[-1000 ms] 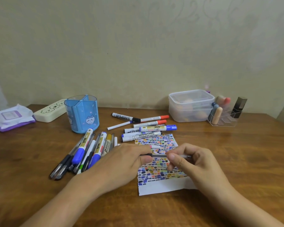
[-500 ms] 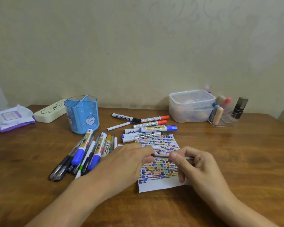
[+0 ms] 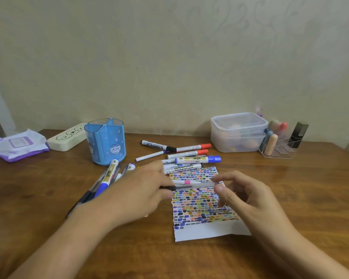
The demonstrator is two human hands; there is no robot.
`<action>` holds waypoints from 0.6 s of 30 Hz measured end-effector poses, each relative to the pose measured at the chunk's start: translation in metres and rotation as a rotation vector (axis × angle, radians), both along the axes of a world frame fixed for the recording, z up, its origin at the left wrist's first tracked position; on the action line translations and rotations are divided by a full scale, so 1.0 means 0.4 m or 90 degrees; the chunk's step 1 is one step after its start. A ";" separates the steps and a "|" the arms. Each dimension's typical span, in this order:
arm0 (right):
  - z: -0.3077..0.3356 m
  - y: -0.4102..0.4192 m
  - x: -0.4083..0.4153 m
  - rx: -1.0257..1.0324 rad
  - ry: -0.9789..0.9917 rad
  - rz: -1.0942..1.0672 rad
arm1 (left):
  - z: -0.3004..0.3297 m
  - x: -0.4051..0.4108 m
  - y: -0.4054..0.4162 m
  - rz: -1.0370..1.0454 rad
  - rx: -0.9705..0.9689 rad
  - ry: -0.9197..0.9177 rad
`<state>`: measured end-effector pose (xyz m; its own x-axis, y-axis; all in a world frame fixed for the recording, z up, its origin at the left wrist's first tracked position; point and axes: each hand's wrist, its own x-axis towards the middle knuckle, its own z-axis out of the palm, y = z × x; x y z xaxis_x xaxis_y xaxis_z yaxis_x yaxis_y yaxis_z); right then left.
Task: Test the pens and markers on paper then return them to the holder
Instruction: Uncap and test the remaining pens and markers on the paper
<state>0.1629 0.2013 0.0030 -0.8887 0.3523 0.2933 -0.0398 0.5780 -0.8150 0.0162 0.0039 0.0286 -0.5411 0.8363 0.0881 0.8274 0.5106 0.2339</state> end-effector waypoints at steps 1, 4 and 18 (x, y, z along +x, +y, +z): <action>0.000 0.004 0.001 0.018 -0.008 -0.005 | 0.008 -0.014 -0.010 0.028 0.002 0.005; -0.004 0.013 -0.001 0.051 -0.028 -0.015 | 0.023 -0.054 -0.044 0.124 0.021 0.028; -0.031 0.023 -0.009 0.115 -0.069 -0.028 | -0.002 -0.115 -0.094 0.276 -0.110 0.093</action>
